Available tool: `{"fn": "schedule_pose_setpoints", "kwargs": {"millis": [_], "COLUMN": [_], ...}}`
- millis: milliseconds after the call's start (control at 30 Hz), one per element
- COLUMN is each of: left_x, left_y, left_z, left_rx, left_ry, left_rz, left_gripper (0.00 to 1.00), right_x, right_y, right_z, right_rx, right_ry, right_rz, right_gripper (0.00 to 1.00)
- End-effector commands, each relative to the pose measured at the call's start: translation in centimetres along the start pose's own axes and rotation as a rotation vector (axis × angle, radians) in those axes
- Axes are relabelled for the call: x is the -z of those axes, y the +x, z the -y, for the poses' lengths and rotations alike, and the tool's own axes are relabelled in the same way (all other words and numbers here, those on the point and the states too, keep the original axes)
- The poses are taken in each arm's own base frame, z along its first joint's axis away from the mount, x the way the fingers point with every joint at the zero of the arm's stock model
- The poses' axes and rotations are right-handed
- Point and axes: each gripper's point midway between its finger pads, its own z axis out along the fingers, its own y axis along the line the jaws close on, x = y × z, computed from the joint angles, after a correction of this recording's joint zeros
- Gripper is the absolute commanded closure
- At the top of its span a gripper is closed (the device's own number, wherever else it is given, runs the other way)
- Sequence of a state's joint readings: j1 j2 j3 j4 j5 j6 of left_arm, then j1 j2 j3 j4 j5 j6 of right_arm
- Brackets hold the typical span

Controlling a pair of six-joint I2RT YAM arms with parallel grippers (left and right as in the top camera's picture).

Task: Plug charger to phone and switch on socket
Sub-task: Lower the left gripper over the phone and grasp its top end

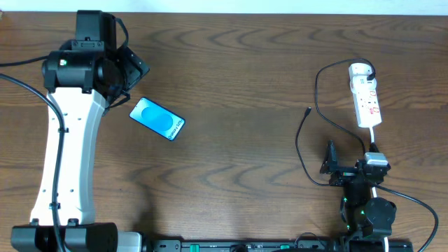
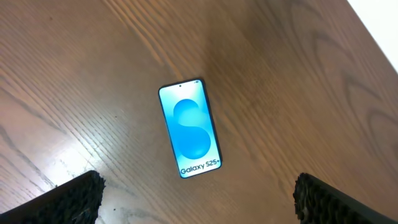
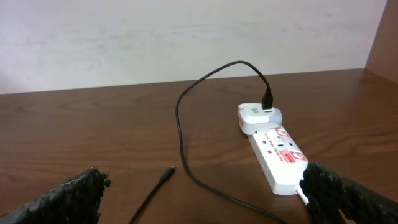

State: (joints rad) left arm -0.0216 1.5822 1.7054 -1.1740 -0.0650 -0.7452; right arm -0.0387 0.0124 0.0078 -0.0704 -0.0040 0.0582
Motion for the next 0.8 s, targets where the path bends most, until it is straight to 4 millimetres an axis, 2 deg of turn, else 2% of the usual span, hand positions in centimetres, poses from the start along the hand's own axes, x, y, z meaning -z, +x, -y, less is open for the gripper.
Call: {"fn": "schedule_pose_setpoints", "kwargs": {"millis": [0,400,433,767], "left_x": [-1.1,-6.9,-8.2,-13.7], "left_y": [0.7,1.8,2.2,5.8], "left_z": [-0.5,-0.6,-0.7,-0.4], "left_rx": [0.004,0.057,0.083,0.106], "left_ry": [-0.033,-0.145,-0.175,-0.223], "left_rz": [-0.033,-0.13,-0.153,-0.349], "left_gripper": [0.02,0.02,0.02,0.02], "right_x": [0.0,0.0,0.0,0.0], "right_y": [0.2,0.2,0.2,0.2], "right_z": [-0.2,-0.2,-0.2,-0.2], "right_rx": [0.014,0.014,0.014,0.014], "right_ry": [-0.009,-0.009,-0.009,-0.009], "right_rz": [-0.003,-0.003,-0.003,-0.003], "right_gripper": [0.01,0.01,0.01,0.01]}}
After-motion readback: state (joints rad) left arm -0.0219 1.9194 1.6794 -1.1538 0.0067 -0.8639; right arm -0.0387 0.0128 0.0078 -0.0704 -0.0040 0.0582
